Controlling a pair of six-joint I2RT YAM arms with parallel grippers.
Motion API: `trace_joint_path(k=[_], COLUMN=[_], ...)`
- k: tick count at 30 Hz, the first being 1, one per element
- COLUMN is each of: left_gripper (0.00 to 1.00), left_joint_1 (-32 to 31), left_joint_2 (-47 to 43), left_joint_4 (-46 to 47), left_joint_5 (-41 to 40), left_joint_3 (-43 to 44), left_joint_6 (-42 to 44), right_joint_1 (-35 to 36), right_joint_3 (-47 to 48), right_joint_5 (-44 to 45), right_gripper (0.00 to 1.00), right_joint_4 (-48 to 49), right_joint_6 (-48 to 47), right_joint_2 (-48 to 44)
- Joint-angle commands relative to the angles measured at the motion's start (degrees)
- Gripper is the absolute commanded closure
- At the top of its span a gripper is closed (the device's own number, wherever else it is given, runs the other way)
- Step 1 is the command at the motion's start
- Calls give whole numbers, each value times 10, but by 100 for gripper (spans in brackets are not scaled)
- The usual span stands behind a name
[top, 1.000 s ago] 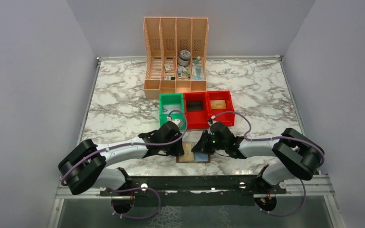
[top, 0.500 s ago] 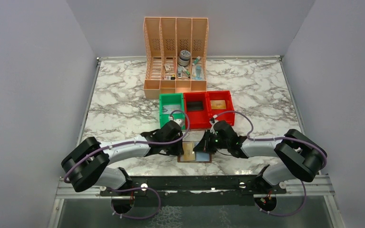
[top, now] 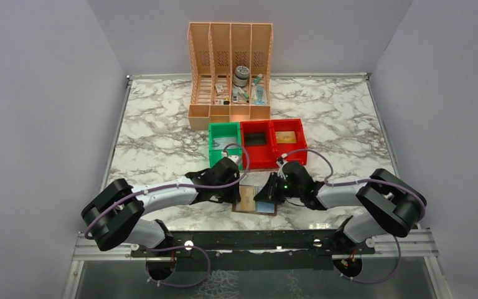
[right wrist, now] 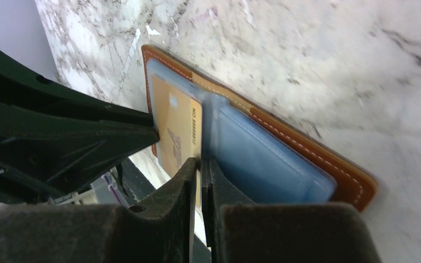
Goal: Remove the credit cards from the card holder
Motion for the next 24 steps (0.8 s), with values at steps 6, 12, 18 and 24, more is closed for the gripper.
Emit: trace_joint_path(k=[6,12,18,24], left_gripper=[81,81,81,81], left_joint_1=[-3,-2,-3,-3], left_joint_2=[12,5,-2,-8], left_joint_4=[-18,-18,-18,-14], left_joint_5=[-42,-44,-40,-32], left_joint_3=[8,8,8,5], left_joint_6=[0,1,6,4], right_joint_1=[-45,-54,-51,-50], right_joint_3=[-35,-31,-23,-13], right_joint_5=[-33,-105,-138,-89], right_gripper=[99,95,76,71], right_joint_4=[-4,25,68,36], right_joint_6=[-59,-52,-16,-21], right_joint_2=[-38,-5,48,52])
